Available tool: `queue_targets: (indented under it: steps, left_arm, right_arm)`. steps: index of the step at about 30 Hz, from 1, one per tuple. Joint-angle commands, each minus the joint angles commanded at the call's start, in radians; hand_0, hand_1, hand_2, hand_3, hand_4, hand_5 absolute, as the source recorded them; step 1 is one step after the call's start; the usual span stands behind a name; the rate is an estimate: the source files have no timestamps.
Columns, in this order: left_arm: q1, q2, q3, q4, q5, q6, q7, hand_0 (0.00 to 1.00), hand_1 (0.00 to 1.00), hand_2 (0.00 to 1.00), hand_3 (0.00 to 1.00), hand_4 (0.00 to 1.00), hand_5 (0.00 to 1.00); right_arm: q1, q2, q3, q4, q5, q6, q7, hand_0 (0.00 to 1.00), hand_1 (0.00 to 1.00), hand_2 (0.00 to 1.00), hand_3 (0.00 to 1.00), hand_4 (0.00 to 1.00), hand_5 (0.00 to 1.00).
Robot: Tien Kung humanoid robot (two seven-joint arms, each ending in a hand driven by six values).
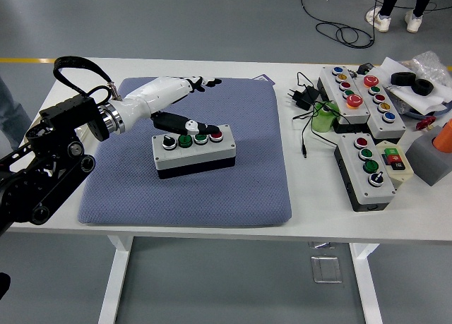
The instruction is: Pick up the button,place it on the desk,press the button,press the button
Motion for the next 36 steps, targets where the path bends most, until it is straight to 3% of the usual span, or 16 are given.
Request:
queue_targets:
  steps: [1,2,7,8,13,14,19,20,30,36]
  left_arm:
    - [-0.002,0.004,0.0,-0.011,0.022,-0.024,0.004,0.787,0.862,0.981,0.998,0.994,0.973]
    - [-0.003,0.007,0.001,-0.018,0.049,-0.038,0.006,0.497,0.611,0.732,0.998,0.876,0.934]
    - [-0.02,0.027,0.016,-0.076,0.22,-0.106,0.021,0.497,0.611,0.732,0.998,0.876,0.934]
    - [-0.023,0.03,0.02,-0.082,0.247,-0.11,0.022,0.197,0.248,0.264,0.998,0.82,0.725]
    - [-0.041,0.053,0.039,-0.125,0.282,-0.108,0.024,0.197,0.248,0.264,0.998,0.82,0.725]
    - [-0.044,0.058,0.043,-0.135,0.282,-0.108,0.025,0.158,0.093,0.14,0.994,0.397,0.178]
    - [-0.049,0.074,0.062,-0.155,0.282,-0.115,0.033,0.158,0.093,0.14,0.994,0.397,0.178]
    - [-0.049,0.075,0.063,-0.156,0.282,-0.116,0.034,0.116,0.045,0.102,0.985,0.151,0.002]
    - [-0.055,0.097,0.118,-0.16,0.282,-0.121,0.05,0.101,0.002,0.064,0.973,0.108,0.002]
    - [-0.065,0.095,0.138,-0.139,0.282,-0.142,0.058,0.097,0.002,0.055,0.964,0.098,0.002]
  right_arm:
    - [0.0,0.0,0.0,0.0,0.001,0.0,0.0,0.659,0.641,0.669,0.582,0.379,0.236]
    - [0.0,0.0,0.0,0.0,0.001,0.0,0.0,0.659,0.641,0.669,0.582,0.379,0.236]
    - [-0.001,0.0,0.0,0.0,-0.001,0.0,0.0,0.659,0.641,0.669,0.582,0.379,0.236]
    - [-0.001,0.0,0.0,0.0,-0.001,0.0,0.0,0.658,0.641,0.669,0.582,0.379,0.234]
    - [0.0,-0.001,-0.003,0.0,0.003,0.0,0.001,0.658,0.641,0.669,0.582,0.379,0.234]
    - [0.0,-0.001,-0.004,0.0,0.005,0.0,0.001,0.658,0.641,0.669,0.582,0.379,0.233]
    - [0.002,-0.002,-0.005,0.0,0.007,0.0,0.001,0.658,0.641,0.669,0.582,0.379,0.233]
    - [0.002,-0.002,-0.005,0.0,0.007,0.0,0.001,0.658,0.641,0.669,0.582,0.379,0.233]
    - [0.004,-0.001,-0.004,0.0,0.008,-0.001,0.002,0.658,0.641,0.669,0.582,0.379,0.233]
    - [0.006,-0.002,-0.004,0.0,0.005,0.001,0.001,0.658,0.641,0.669,0.582,0.378,0.233]
